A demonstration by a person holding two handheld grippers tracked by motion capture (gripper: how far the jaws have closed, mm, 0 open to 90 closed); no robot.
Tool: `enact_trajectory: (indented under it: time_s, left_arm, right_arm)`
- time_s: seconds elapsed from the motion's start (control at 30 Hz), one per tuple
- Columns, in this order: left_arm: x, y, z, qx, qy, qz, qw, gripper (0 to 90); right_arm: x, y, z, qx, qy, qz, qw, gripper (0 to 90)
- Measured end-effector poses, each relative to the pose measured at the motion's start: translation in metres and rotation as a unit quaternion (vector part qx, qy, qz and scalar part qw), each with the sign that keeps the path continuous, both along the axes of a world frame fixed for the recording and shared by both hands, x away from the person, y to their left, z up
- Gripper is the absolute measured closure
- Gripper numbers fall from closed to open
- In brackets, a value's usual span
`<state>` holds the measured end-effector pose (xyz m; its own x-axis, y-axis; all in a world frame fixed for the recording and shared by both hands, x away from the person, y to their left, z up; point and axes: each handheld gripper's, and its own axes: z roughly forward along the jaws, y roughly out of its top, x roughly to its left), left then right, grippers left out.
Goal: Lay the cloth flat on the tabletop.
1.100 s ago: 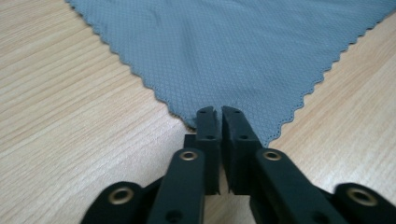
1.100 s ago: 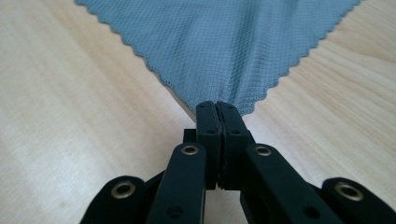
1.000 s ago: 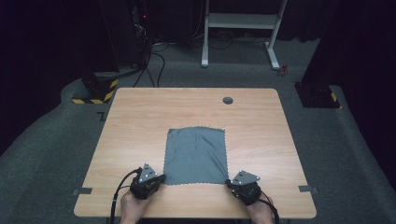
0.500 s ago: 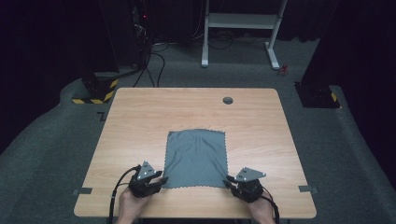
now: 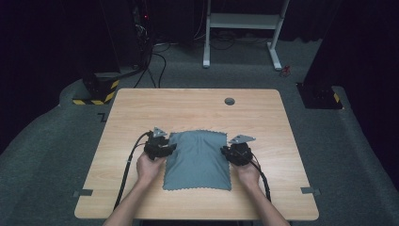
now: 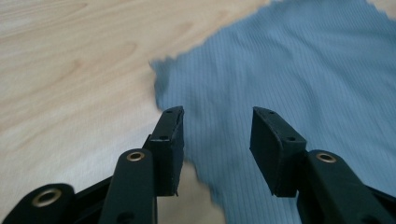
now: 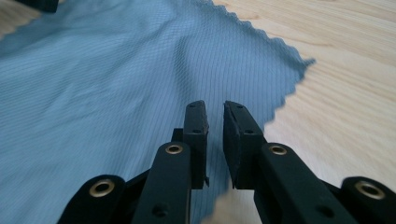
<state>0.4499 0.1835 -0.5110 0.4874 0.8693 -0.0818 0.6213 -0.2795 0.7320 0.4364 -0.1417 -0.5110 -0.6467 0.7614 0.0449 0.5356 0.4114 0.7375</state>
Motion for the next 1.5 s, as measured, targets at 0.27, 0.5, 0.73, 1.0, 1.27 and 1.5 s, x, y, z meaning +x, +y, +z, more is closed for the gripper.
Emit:
enact_trajectory:
  time_s: [0.27,0.5,0.73,1.0,1.27,1.5]
  left_arm:
    - [0.033,-0.002,-0.007,0.040,-0.002,0.038,0.9985,59.3]
    - [0.040,0.000,-0.005,0.044,0.007,0.051,0.9977,57.8]
    - [0.042,-0.002,-0.005,0.045,0.007,0.047,0.9978,65.5]
    - [0.045,-0.005,-0.003,0.033,0.022,0.027,0.9988,88.2]
    - [0.052,-0.007,0.008,0.063,0.000,0.037,0.9973,89.1]
    - [0.050,-0.014,0.001,0.081,-0.009,0.047,0.9955,64.7]
  right_arm:
    - [0.027,0.008,-0.007,-0.025,0.004,-0.016,0.9995,80.4]
    - [0.037,-0.004,-0.001,-0.035,0.004,-0.045,0.9984,76.1]
    - [0.056,0.000,-0.004,-0.029,-0.012,-0.096,0.9949,67.4]
    - [0.071,0.009,-0.002,-0.053,0.005,-0.096,0.9939,89.8]
    - [0.073,0.013,0.007,-0.084,-0.029,-0.107,0.9903,90.0]
    - [0.074,0.011,0.002,-0.088,-0.017,-0.132,0.9872,73.4]
